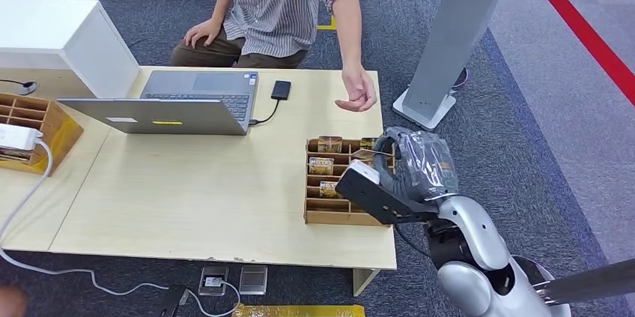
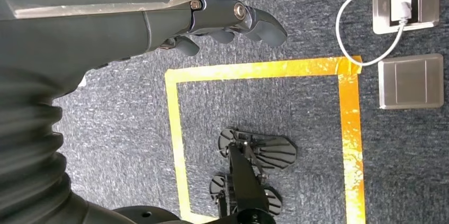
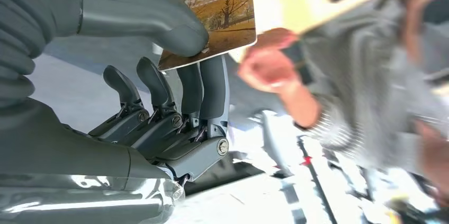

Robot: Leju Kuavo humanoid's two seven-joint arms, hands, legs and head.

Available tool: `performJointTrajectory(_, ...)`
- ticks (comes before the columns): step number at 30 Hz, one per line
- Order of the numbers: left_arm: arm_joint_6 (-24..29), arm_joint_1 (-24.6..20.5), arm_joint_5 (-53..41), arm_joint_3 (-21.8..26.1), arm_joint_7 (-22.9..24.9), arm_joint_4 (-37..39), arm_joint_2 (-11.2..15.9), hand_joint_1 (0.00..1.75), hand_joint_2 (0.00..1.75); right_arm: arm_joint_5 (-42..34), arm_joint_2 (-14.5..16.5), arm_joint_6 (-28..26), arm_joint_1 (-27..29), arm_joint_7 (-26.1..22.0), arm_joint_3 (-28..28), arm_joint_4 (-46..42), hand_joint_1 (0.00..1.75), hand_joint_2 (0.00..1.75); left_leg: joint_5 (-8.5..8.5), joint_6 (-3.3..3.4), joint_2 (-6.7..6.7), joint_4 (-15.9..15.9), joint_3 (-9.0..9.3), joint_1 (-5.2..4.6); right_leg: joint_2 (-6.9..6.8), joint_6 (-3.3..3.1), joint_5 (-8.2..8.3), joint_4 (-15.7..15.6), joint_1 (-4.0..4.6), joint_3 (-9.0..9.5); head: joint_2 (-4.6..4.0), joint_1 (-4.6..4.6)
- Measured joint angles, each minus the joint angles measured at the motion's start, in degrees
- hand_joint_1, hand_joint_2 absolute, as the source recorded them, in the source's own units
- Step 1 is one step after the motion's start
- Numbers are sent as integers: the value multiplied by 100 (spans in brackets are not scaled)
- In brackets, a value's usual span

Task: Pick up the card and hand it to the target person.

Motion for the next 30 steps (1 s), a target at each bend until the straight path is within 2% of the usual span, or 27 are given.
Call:
performJointTrajectory(5,-58,-22,-49,-92,-8,0,-2,0,175,-122,142,-221,-237,-564,65,-14,147,175,0,0,-1,0,-2,0,0,0,0,2,1,2,0,-1)
performJointTrajectory(9,-101,-105,-56,-190,-5,0,-29,0,175,-73,514,-1522,-458,-1674,156,782,147,175,2,0,-2,0,-4,0,-3,0,0,4,1,3,0,1)
performJointTrajectory(12,-105,-146,-51,-256,-5,-1,-54,0,175,-133,759,-2317,-530,-2237,197,1433,147,175,2,0,-3,0,-5,0,-3,0,0,5,1,2,0,2)
performJointTrajectory(15,-105,-169,-18,-308,-7,-1,-72,0,175,-163,983,-2817,-553,-2465,225,2037,147,175,2,0,-3,0,-7,0,-3,0,0,4,1,1,0,2)
performJointTrajectory(20,-104,-167,28,-387,-8,0,-81,0,175,-225,1242,-3070,-574,-2535,279,2704,147,175,2,0,-3,0,-8,0,-3,0,0,4,1,-3,1,1)
performJointTrajectory(24,-86,-151,48,-414,-52,0,-81,0,175,-213,1332,-3114,-608,-2465,312,2993,0,175,2,0,-3,0,-8,0,-3,0,0,4,1,-3,0,0)
performJointTrajectory(25,-59,-147,34,-427,-57,0,-81,0,175,-227,1346,-3116,-613,-2457,320,3047,0,175,2,0,-3,0,-8,0,-3,0,0,4,1,-3,0,1)
performJointTrajectory(29,35,-134,16,-493,-78,0,-81,0,0,-333,1382,-3161,-616,-2463,340,3200,0,175,2,0,-3,0,-8,0,-3,0,0,4,1,-3,0,3)
performJointTrajectory(30,44,-129,37,-499,-92,0,-81,0,0,-388,1385,-3179,-615,-2479,343,3227,0,175,2,0,-3,0,-8,0,-3,0,0,4,1,-3,0,3)
